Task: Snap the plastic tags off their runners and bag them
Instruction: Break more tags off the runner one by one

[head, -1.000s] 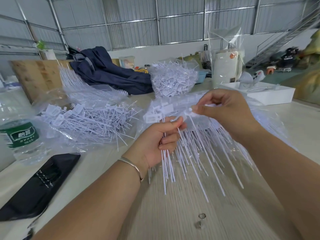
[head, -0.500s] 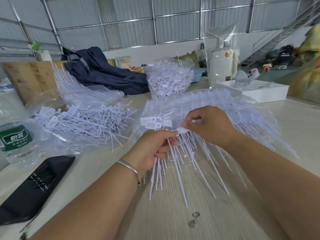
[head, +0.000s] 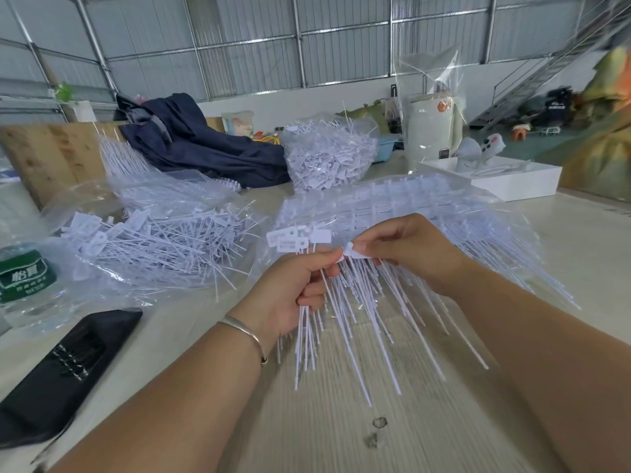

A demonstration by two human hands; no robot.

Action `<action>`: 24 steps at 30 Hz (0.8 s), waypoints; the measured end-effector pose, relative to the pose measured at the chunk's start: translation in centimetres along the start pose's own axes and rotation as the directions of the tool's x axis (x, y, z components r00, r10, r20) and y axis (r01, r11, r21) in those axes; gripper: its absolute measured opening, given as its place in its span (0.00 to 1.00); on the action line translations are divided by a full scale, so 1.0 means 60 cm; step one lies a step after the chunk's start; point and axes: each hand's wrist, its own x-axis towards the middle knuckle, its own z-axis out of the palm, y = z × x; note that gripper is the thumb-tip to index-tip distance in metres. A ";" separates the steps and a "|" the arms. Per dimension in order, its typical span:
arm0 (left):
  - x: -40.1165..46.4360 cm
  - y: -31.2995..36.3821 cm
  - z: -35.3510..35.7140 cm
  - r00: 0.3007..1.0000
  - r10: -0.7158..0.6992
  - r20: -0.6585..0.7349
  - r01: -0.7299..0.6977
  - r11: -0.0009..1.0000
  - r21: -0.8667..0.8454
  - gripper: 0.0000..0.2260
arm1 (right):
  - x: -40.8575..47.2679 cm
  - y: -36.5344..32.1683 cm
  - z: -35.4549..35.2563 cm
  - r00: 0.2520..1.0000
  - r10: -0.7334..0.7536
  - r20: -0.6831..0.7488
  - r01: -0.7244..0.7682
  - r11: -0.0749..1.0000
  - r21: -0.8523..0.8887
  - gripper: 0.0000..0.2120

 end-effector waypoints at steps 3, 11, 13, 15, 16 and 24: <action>-0.002 0.001 -0.002 0.999 0.035 0.018 -0.037 0.991 0.126 0.05 | 0.001 0.000 -0.007 1.000 0.011 0.026 -0.011 1.000 0.028 0.04; -0.012 0.015 -0.010 0.994 0.064 0.092 -0.096 0.912 0.398 0.01 | 0.001 -0.013 -0.007 0.998 0.037 0.044 -0.037 0.999 -0.008 0.05; -0.017 0.016 -0.006 0.988 0.072 0.139 -0.129 0.877 0.463 0.01 | 0.004 -0.011 -0.009 0.997 0.034 0.063 -0.032 0.999 -0.031 0.09; -0.021 0.015 -0.001 0.977 0.099 0.188 -0.185 0.833 0.521 0.03 | 0.003 -0.013 -0.010 0.994 0.048 0.095 -0.043 0.998 -0.051 0.09; -0.023 0.015 0.001 0.972 0.109 0.206 -0.206 0.817 0.538 0.05 | 0.002 -0.013 -0.011 0.992 0.058 0.113 -0.052 0.997 -0.055 0.09; -0.011 0.006 0.024 0.973 0.230 -0.021 -0.135 0.641 0.755 0.06 | 0.002 -0.006 -0.002 0.992 0.068 0.102 -0.047 0.979 -0.200 0.10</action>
